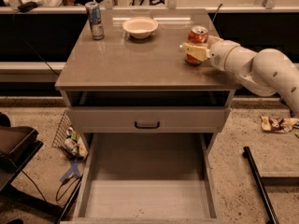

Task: Knock coke can over

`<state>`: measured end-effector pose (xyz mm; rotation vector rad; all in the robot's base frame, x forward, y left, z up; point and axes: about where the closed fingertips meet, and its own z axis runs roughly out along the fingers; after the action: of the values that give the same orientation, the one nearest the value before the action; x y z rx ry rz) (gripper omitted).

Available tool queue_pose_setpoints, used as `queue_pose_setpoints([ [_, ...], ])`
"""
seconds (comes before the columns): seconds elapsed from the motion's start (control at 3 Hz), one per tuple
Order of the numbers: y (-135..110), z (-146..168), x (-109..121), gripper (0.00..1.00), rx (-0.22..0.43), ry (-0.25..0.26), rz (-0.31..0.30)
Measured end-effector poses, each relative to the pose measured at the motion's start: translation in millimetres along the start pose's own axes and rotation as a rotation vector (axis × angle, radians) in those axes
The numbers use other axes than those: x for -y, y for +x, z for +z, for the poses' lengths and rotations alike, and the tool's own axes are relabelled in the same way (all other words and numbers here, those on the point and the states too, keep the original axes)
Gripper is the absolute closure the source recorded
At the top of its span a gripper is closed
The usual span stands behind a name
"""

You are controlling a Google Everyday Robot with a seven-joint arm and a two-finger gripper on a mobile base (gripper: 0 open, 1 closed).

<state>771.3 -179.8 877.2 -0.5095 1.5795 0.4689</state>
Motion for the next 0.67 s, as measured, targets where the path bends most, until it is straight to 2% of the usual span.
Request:
queue_pose_setpoints([
  [0.67, -0.1, 4.6, -3.6, 0.85, 0.002, -0.008, 0.002],
])
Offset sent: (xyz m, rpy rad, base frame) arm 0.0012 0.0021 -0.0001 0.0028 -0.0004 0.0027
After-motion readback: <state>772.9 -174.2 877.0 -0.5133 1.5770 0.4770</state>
